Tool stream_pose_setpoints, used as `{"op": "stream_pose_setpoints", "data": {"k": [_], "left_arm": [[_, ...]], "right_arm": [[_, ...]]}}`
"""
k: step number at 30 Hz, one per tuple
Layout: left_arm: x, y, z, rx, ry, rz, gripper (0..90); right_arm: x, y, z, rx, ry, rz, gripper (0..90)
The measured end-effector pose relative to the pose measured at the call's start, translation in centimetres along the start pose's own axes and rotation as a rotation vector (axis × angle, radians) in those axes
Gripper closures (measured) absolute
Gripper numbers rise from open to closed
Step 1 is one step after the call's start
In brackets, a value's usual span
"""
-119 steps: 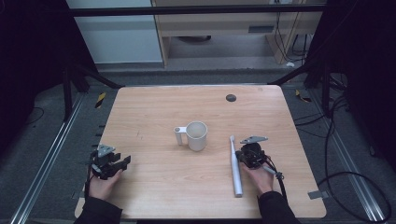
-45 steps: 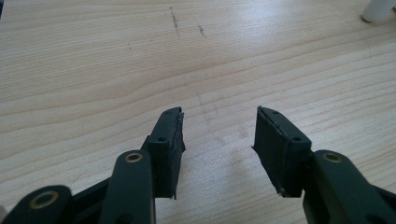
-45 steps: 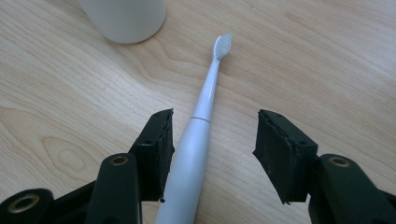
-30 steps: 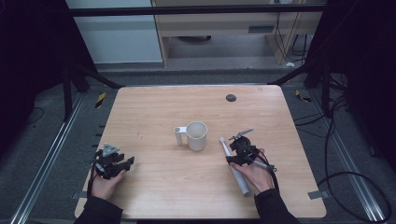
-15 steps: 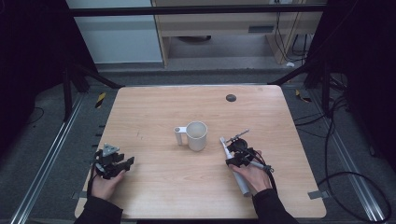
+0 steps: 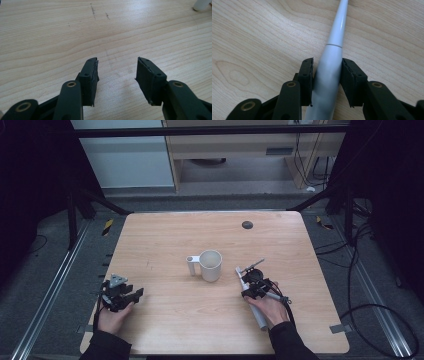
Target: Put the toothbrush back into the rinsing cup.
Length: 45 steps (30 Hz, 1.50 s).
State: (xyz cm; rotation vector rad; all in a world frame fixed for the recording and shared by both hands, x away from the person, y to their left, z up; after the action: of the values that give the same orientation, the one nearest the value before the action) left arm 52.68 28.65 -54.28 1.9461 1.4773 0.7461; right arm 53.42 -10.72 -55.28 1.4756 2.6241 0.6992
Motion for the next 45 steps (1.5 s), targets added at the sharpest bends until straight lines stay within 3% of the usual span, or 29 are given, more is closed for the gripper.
{"op": "stream_pose_setpoints", "data": {"k": [12, 22, 23, 30, 32, 45], "left_arm": [[0.0, 0.0, 0.0, 0.002, -0.002, -0.001, 51.1], [0.0, 0.0, 0.0, 0.004, -0.003, -0.003, 51.2], [0.0, 0.0, 0.0, 0.004, -0.003, -0.003, 51.2], [0.0, 0.0, 0.0, 0.003, -0.003, -0.004, 51.2], [0.0, 0.0, 0.0, 0.003, -0.003, -0.004, 51.2], [0.1, 0.0, -0.1, 0.004, -0.001, -0.001, 51.2]], "right_arm": [[0.3, 0.2, 0.2, 0.046, -0.022, -0.016, 66.8], [0.4, 0.2, 0.0, 0.055, -0.012, 0.005, 67.4], [0.2, 0.2, -0.1, 0.05, -0.016, -0.018, 67.4], [0.4, 0.5, -1.9, 0.008, 0.011, 0.008, 67.5], [0.3, 0.6, -2.3, -0.011, 0.008, -0.007, 67.6], [0.0, 1.0, -5.0, -0.116, 0.012, 0.015, 67.8]]}}
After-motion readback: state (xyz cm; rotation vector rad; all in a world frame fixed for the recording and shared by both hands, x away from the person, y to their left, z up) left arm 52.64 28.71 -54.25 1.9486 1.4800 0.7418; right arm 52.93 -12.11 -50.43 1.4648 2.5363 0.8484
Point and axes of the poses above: each handheld gripper's, and its own axes: z roughly forward along the jaws, y roughly out of its top, x roughly to its left, the point moved 9 cm from there along z, roughly forward along the jaws, and after that the axes turned 9 degrees about y, right-handed, at the moved point
